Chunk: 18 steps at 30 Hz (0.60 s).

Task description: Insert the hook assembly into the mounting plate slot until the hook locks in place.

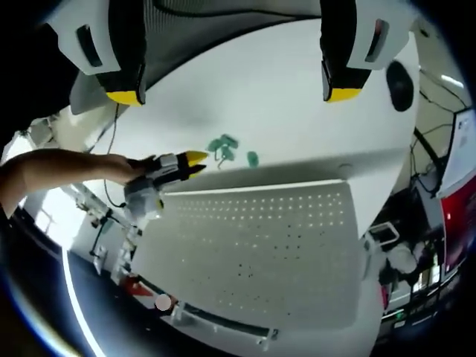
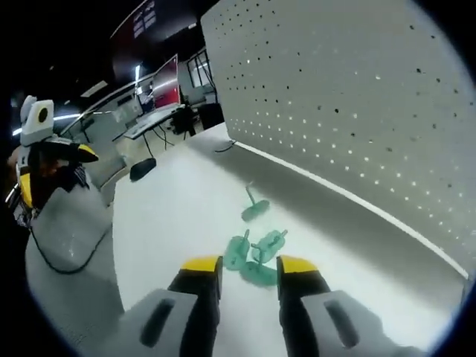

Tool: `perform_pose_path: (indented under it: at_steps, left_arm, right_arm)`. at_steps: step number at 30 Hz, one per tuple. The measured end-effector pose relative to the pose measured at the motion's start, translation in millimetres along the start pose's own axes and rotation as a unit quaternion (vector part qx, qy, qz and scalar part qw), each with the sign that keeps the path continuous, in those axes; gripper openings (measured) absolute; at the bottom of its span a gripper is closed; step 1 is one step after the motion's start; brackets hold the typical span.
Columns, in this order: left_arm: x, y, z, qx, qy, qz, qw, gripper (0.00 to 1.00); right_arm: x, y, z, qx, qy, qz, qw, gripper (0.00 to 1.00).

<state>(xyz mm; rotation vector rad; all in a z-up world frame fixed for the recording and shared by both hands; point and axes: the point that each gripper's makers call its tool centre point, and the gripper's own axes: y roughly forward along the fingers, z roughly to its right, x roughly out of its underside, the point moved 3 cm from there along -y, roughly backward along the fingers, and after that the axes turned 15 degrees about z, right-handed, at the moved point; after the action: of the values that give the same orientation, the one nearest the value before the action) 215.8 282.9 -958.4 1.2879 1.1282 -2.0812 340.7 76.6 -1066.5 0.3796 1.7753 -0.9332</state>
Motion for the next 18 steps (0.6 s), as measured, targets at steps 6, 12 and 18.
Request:
perform_pose_path:
  at_steps: [6,12,18]
  left_arm:
    - [1.9,-1,-3.6,-0.007,-0.006,-0.002,1.0000,1.00]
    - [5.0,0,-3.5,-0.007,-0.008,-0.009,0.9999,1.00]
    - [10.6,-2,-8.4,-0.013,-0.020,-0.012,0.9996,1.00]
  right_arm:
    - [5.0,11,4,-0.010,-0.022,-0.015,0.9996,0.17]
    - [6.9,22,9,-0.023,-0.034,-0.030,0.9987,0.13]
    - [3.5,27,4,-0.042,-0.050,-0.033,0.9973,0.05]
